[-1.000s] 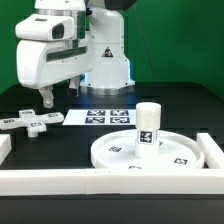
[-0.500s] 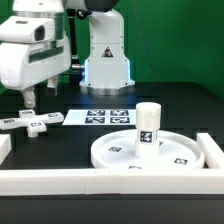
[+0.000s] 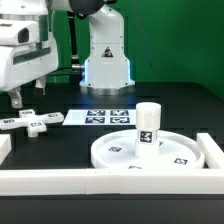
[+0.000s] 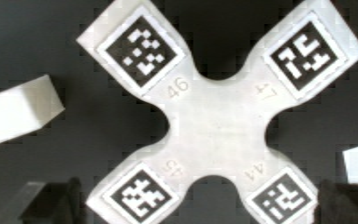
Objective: Assemble round table
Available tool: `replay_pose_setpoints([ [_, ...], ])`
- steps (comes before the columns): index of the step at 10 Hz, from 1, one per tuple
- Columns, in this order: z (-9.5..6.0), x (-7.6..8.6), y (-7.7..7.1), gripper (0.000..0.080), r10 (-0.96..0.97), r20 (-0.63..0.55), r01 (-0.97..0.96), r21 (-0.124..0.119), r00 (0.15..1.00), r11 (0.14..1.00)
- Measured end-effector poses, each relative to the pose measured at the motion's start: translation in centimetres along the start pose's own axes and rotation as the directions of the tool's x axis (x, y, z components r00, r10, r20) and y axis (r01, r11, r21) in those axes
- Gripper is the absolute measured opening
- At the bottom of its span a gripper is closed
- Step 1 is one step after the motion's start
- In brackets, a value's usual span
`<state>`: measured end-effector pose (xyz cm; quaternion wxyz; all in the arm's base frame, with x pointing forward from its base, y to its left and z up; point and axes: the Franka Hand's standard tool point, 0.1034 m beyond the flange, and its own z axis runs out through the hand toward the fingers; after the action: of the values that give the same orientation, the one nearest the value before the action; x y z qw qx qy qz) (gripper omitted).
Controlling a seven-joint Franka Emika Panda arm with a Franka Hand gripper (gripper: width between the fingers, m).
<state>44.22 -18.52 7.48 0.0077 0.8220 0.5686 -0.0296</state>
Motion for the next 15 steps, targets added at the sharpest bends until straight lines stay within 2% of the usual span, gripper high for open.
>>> replay_pose_setpoints([
  [2, 1.1, -0.2, -0.9, 0.0649, 0.017, 0.004, -0.017, 0.003, 1.000, 1.000],
  [5, 2.2, -0.2, -1.3, 0.0649, 0.015, 0.011, -0.015, 0.016, 1.000, 1.000],
  [9, 2.5, 0.2, -1.2, 0.0648, 0.008, 0.012, -0.008, 0.021, 1.000, 1.000],
  [15, 3.6, -0.2, -1.0, 0.0649, 0.010, 0.021, -0.011, 0.036, 1.000, 0.999],
])
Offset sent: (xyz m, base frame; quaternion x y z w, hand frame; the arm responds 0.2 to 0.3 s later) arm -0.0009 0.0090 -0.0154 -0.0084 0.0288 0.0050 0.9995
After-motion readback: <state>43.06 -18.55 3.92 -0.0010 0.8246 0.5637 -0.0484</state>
